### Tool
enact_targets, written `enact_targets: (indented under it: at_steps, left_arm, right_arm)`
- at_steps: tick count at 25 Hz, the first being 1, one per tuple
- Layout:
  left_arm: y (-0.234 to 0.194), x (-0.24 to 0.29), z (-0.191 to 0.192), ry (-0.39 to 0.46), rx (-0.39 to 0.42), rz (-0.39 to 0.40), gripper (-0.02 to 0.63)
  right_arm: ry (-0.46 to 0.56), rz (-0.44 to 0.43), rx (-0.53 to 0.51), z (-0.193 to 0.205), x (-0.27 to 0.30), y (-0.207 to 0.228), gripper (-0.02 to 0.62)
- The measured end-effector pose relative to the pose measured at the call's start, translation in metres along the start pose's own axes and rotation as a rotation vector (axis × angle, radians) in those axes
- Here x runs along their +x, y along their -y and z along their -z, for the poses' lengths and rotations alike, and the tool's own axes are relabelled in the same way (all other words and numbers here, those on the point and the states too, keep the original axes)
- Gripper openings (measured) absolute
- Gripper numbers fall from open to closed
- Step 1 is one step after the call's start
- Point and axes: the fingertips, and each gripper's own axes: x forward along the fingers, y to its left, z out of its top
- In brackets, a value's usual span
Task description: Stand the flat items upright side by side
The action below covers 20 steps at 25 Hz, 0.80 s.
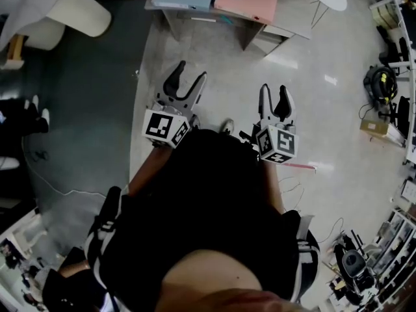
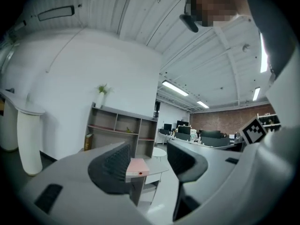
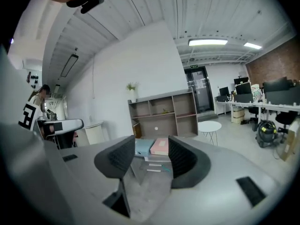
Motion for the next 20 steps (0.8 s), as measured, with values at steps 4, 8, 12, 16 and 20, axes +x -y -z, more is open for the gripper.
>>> enact_targets:
  at_steps: [4,8,12,16,20]
  left_arm:
    - [-0.003,-0.004,0.005,-0.029,-0.032,0.001,0.238]
    - [-0.009,-0.01,0.001,-0.024,-0.026,0.002,0.238]
    - [-0.02,-0.015,0.0,-0.02,-0.029,0.005,0.238]
    - [-0.033,-0.024,0.001,-0.025,-0.036,0.013,0.238]
    - [-0.045,-0.033,0.005,-0.038,-0.052,0.035,0.238]
  right_arm:
    - [-0.015,0.006,0.007,0.003,-0.005,-0.001,0.227]
    - [-0.026,0.01,0.003,0.006,-0.005,-0.01,0.227]
    - [-0.033,0.015,0.003,0.009,-0.001,-0.023,0.227]
    - [-0.049,0.018,-0.003,0.015,0.004,-0.04,0.227]
    - [-0.066,0.027,-0.009,0.018,0.009,-0.058,0.227]
